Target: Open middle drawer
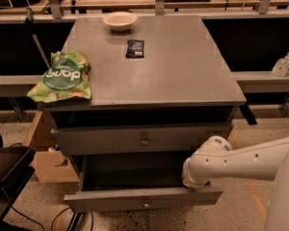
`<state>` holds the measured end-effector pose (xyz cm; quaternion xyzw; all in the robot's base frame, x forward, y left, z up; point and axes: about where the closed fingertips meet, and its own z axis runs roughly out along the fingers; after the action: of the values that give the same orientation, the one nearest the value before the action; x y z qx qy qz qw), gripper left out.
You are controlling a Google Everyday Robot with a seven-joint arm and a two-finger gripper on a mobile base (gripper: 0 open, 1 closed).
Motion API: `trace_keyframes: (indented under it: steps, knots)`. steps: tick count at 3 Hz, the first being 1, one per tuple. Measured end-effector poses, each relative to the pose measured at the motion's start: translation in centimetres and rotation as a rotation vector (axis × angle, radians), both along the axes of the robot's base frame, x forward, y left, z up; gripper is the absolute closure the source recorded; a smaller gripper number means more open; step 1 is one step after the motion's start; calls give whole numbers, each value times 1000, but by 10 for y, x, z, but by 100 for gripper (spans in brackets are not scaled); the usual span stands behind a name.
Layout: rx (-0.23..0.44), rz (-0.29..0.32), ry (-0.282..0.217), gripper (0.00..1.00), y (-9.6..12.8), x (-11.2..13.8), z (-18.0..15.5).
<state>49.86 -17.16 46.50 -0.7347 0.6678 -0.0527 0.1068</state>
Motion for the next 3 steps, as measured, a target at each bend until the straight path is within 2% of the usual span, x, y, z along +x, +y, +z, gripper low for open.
trace_keyframes:
  steps: [2,3]
  knots:
    - [59,36,23,100,31,32,-39]
    - [74,41,51,100,40,44,-60]
